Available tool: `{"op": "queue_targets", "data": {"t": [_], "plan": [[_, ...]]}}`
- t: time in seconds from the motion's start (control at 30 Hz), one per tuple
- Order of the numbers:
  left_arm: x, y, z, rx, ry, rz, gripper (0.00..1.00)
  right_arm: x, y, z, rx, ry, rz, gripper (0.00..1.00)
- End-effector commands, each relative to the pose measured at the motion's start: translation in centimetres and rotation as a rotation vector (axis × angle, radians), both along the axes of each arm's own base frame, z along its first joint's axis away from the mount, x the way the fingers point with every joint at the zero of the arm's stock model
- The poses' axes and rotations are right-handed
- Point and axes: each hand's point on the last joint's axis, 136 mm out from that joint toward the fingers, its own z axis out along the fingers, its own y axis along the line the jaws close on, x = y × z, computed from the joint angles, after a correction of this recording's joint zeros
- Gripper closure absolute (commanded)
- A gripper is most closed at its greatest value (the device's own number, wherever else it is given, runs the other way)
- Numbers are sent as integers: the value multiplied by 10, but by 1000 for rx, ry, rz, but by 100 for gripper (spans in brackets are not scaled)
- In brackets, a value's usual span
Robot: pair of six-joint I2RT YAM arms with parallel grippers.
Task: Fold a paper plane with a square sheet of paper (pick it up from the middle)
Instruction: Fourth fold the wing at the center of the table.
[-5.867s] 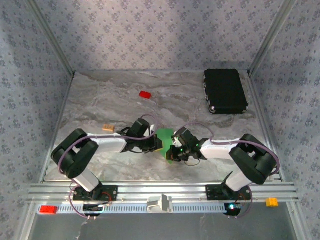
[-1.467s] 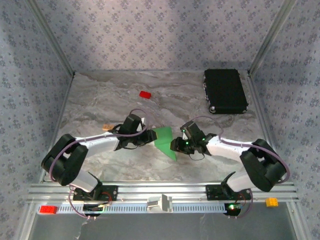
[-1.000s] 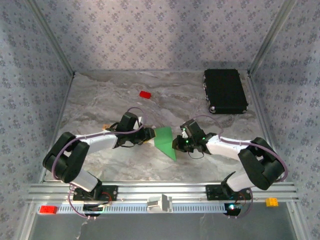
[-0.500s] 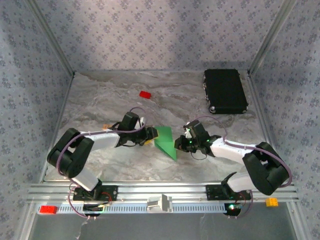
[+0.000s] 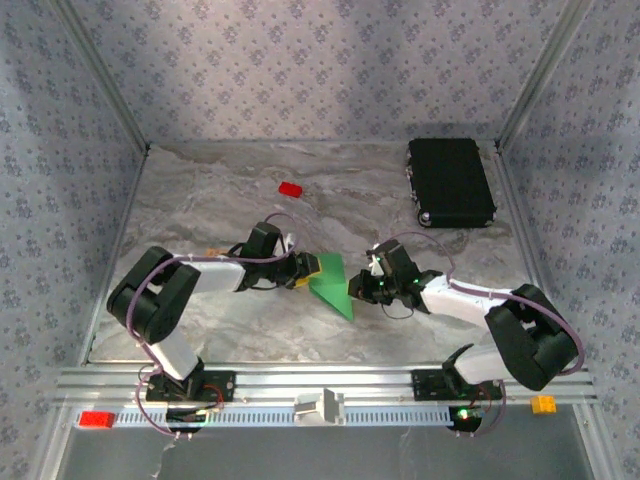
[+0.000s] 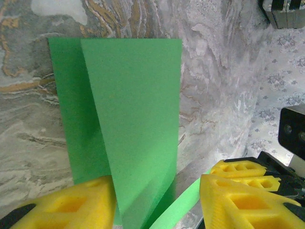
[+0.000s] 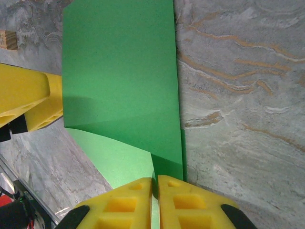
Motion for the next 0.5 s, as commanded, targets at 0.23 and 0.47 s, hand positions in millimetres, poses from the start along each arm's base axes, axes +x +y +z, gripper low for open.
{"op": "queue_targets", "data": {"t": [0.23,0.47], "plan": [[9,-10,14,-62,-18,-4,68,-2,-2,-3,6,10,-3,86],[10,-10,14,-61,-15,1,75,-2,-3,-3,1,9,-3,84]]}}
